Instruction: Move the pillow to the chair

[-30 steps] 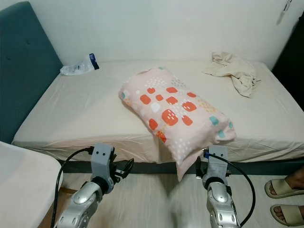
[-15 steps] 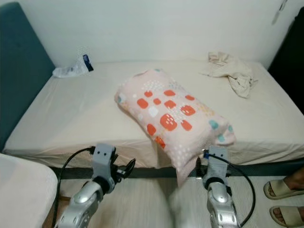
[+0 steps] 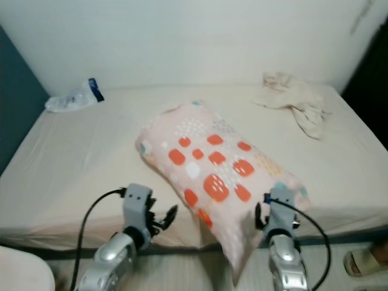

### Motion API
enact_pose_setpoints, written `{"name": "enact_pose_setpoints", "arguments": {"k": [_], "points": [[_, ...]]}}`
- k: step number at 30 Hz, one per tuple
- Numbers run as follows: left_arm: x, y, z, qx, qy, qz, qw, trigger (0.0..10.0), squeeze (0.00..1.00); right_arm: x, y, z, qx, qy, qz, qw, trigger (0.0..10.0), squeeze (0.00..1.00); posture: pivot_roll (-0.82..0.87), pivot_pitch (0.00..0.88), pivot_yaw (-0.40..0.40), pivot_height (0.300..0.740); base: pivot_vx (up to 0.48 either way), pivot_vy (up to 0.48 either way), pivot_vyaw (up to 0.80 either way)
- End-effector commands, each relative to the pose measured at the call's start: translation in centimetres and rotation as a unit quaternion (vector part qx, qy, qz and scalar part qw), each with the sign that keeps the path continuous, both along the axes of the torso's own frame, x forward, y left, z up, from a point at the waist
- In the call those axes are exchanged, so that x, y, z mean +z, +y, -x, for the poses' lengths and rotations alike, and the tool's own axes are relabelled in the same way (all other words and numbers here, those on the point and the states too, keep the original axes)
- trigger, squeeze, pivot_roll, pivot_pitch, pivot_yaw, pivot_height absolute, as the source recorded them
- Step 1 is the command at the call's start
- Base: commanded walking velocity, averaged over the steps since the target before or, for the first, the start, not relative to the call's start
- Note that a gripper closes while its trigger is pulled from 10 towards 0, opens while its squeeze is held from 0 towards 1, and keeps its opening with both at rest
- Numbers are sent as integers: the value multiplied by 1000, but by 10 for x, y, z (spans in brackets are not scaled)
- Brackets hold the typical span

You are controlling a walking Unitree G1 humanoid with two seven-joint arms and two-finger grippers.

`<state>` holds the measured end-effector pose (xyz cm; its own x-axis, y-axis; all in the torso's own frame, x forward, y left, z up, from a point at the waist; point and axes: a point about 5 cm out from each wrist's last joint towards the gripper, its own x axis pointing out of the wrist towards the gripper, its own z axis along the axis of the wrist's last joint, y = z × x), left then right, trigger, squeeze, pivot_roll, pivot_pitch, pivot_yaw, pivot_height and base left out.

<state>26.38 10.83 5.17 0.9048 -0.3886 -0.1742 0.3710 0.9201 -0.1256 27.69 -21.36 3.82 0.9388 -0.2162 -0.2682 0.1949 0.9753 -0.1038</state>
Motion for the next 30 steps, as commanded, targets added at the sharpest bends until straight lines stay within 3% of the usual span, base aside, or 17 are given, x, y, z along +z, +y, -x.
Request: {"name": "enact_pose_setpoints", "arguments": {"k": [1, 6, 15, 21, 30], "points": [[-5, 9, 3, 12, 10, -3, 1000, 10000, 0, -9, 8, 5, 7, 21, -6, 1000, 10000, 0, -40, 126, 45, 740, 428, 0, -744], [-5, 9, 2, 15, 10, 3, 1000, 10000, 0, -7, 7, 4, 3, 9, -7, 1000, 10000, 0, -41, 127, 46, 740, 379, 0, -440], [-4, 11, 1, 29, 13, 3, 999, 10000, 0, -6, 6, 3, 11, 13, -12, 1000, 10000, 0, -43, 131, 44, 740, 0, 0, 0], [-4, 12, 1, 31, 13, 3, 999, 10000, 0, -8, 12, 0, 52, 22, -28, 998, 10000, 0, -42, 132, 42, 740, 0, 0, 0], [2, 23, -11, 70, -6, -17, 997, 10000, 0, 8, 21, -18, 143, -9, -105, 984, 10000, 0, -51, 132, 51, 740, 0, 0, 0]]}}
